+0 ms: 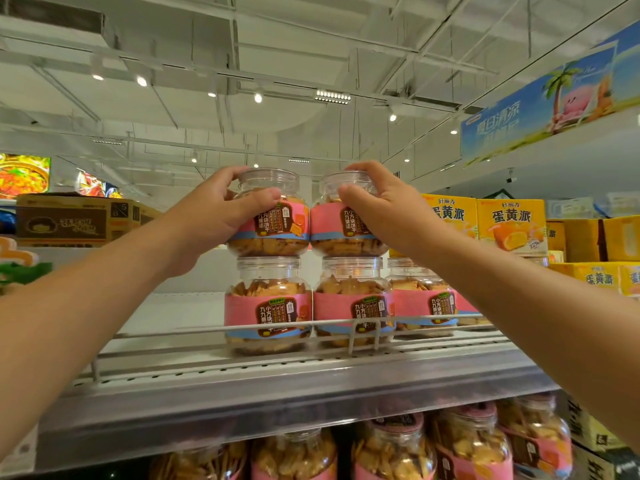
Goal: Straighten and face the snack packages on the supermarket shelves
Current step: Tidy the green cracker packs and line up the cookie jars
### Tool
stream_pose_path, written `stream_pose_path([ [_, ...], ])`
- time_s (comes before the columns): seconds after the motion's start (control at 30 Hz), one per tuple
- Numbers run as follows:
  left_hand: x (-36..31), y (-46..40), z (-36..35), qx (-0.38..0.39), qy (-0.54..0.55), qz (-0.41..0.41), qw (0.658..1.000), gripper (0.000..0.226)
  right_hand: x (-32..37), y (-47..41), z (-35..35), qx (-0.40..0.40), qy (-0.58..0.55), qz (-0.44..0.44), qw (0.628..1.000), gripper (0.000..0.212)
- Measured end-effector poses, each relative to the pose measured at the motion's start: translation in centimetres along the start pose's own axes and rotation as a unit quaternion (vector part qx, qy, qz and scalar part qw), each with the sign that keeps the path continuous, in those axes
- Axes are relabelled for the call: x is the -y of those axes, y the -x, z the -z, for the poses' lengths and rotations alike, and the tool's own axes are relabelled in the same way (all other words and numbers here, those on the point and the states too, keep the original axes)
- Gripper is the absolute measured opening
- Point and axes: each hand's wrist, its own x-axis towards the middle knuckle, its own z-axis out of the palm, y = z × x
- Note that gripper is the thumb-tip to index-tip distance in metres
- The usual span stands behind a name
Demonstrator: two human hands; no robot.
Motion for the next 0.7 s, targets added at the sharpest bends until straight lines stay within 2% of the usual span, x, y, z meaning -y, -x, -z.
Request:
stream_pose_path([
  [0.17, -0.2, 0.3, 0.0, -0.007, 0.0, 0.012, 1.0, 0.105, 0.1, -0.1, 0.3, 0.024, 0.038, 0.019, 0.999, 0.052],
  [0.23, -0.3, 0.4, -0.1, -0.036, -0.025, 0.007, 0.999, 0.11, 0.0, 0.0, 0.4, 0.028, 0.054, 0.029, 0.998, 0.06],
  [0.3, -0.4, 1.0, -0.3, -0.131, -0.107, -0.085, 0.982, 0.096, -0.2, 1.0, 0.7, -0.008, 0.062, 0.051, 0.997, 0.064],
  [0.37, -0.8, 2.5, -1.2, -0.229, -0.179, -0.262, 0.92, 0.07, -0.8, 3.3, 1.2, -0.065, 0.087, 0.096, 0.989, 0.059],
  [0.4, -1.2, 3.4, -2.1, -0.242, -0.197, -0.349, 0.883, 0.057, -1.5, 4.7, 1.4, -0.079, 0.106, 0.121, 0.984, 0.055],
  [0.47, -1.4, 5.2, -4.4, -0.194, -0.242, -0.476, 0.823, 0.032, -3.3, 7.7, 2.1, -0.07, 0.161, 0.163, 0.971, 0.049],
  [0.53, -1.1, 6.8, -7.3, -0.104, -0.285, -0.548, 0.78, 0.018, -5.7, 10.4, 3.0, -0.046, 0.23, 0.192, 0.953, 0.044],
  [0.63, -0.7, 8.1, -11.7, 0.012, -0.344, -0.585, 0.734, 0.019, -9.2, 13.5, 4.8, -0.031, 0.281, 0.18, 0.942, 0.043],
  [0.7, -0.7, 8.2, -14.5, 0.046, -0.374, -0.564, 0.735, 0.025, -11.3, 14.8, 6.1, -0.016, 0.298, 0.149, 0.943, 0.044],
])
